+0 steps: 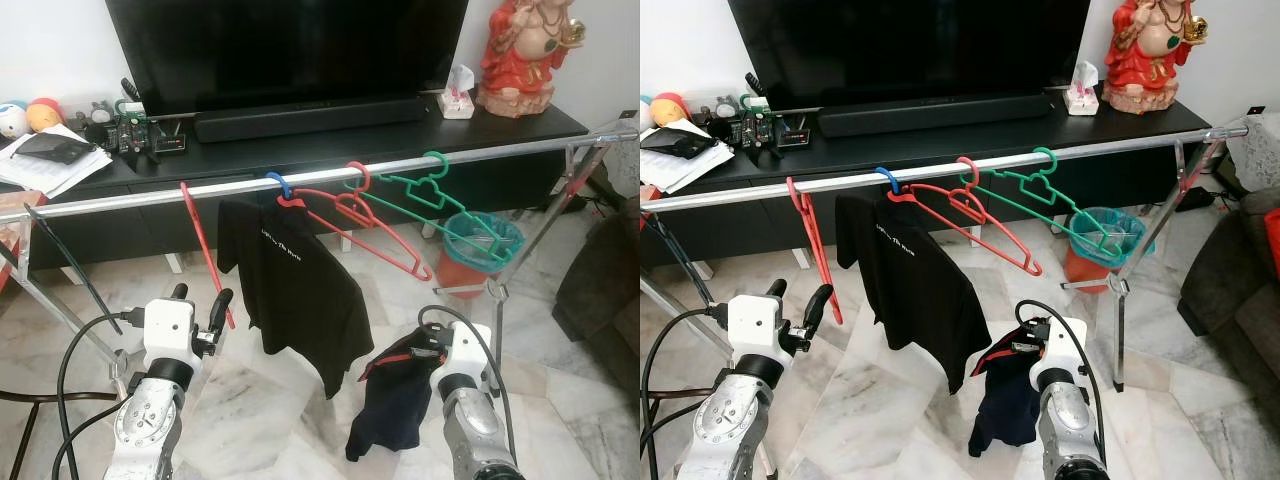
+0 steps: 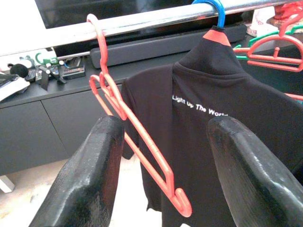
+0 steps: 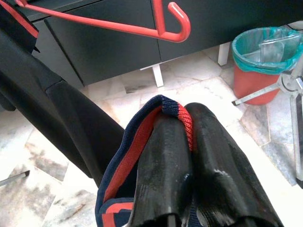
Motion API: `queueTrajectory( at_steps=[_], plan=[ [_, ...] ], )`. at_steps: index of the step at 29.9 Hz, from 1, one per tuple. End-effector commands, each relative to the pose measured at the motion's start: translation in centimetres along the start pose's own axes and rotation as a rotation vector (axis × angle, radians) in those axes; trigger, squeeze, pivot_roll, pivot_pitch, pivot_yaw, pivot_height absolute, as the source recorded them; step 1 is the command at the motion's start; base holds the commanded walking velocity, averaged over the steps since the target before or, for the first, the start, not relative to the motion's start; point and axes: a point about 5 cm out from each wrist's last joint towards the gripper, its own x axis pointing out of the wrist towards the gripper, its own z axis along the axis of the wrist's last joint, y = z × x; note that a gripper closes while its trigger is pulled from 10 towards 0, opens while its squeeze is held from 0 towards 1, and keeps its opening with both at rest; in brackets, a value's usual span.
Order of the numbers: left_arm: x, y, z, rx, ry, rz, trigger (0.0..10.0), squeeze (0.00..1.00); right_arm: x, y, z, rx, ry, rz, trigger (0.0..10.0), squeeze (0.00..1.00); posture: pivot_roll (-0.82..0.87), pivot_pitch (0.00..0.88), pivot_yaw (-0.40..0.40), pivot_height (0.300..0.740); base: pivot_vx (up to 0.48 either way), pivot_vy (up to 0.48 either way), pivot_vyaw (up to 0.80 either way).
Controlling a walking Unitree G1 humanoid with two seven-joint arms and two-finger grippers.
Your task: Hang hanger
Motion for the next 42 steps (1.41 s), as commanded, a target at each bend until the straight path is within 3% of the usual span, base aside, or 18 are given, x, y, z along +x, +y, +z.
queueTrajectory(
  at_steps=[1, 22, 42],
  plan=[
    [-0.12, -0.05, -0.31, 0.005, 0.021, -0.016, 10.0, 0.0, -0.02, 0.0, 0.16, 0.004, -0.019, -0.006, 10.0, 0.0, 0.01, 0.002, 0.012, 0.74, 0.0, 0.255, 0.0],
    [0.01, -0.14, -0.33, 0.003, 0.029, -0.025, 10.0, 0.0, 0.14, 0.16, 0.54, 0.0, -0.033, -0.007, 10.0, 0.0, 0.02, 0.016, 0.007, 0.74, 0.0, 0.262, 0.0],
    [0.27, -0.46, -0.14, 0.006, 0.026, -0.045, 10.0, 0.0, 0.25, -0.14, 0.6, 0.0, -0.025, -0.016, 10.0, 0.0, 0.02, 0.031, 0.008, 0.74, 0.0, 0.05, 0.0]
  ],
)
